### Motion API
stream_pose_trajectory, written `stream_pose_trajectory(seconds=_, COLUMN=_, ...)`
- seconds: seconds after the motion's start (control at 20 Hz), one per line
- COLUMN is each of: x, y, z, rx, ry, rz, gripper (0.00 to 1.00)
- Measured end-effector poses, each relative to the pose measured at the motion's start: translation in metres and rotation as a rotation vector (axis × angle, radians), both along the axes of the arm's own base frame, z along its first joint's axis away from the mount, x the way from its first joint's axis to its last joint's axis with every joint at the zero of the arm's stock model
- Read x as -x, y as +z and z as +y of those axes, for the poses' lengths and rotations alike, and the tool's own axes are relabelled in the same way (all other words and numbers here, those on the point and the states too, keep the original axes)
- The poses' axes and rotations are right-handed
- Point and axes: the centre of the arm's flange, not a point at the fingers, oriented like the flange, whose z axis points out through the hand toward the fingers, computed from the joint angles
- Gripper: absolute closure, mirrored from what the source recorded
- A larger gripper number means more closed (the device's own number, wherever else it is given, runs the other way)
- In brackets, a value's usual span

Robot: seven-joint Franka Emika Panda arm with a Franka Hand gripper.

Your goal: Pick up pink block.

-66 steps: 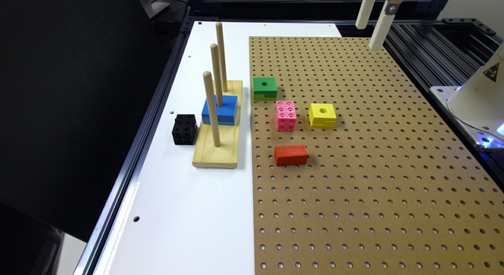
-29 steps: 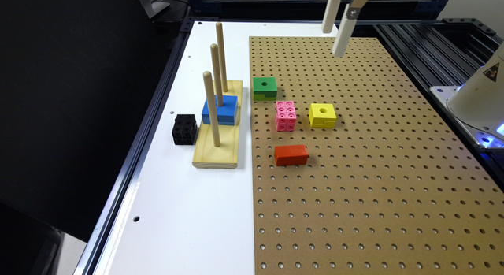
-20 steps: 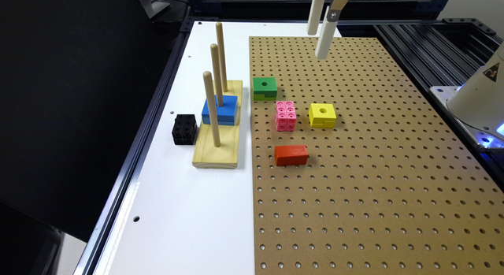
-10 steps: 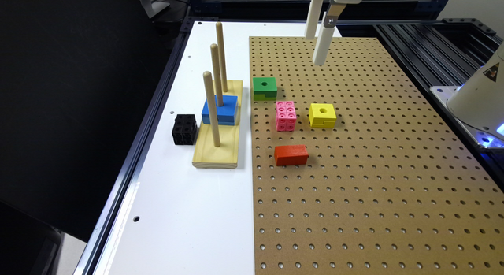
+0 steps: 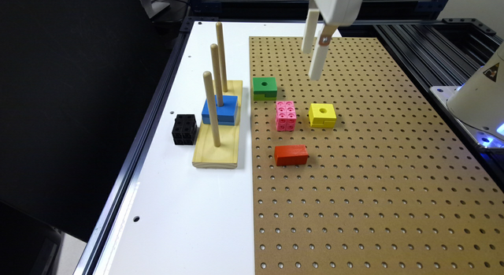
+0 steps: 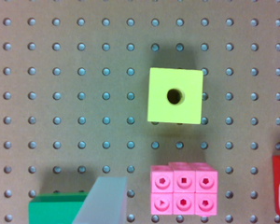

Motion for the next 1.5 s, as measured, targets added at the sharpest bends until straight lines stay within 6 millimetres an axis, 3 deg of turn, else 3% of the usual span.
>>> stream_pose_trajectory(seconds=0.25, x=0.0, y=-0.006, z=0.0, rx=-0.001, ry=0.0, rz=0.007, gripper=0.0)
stream_pose_trajectory(seconds=0.55, x=-0.004, y=-0.036, z=0.0, rx=-0.007, ry=-0.001, rz=0.014, gripper=0.0)
stream_pose_trajectory(seconds=0.9, x=-0.004, y=-0.044, z=0.0, rx=-0.008, ry=-0.001, rz=0.023, gripper=0.0)
stream_pose_trajectory(seconds=1.2, x=-0.006, y=-0.076, z=0.001, rx=-0.015, ry=-0.003, rz=0.021, gripper=0.0)
stream_pose_trajectory(seconds=1.5, x=-0.008, y=-0.077, z=0.001, rx=-0.016, ry=-0.002, rz=0.018, gripper=0.0)
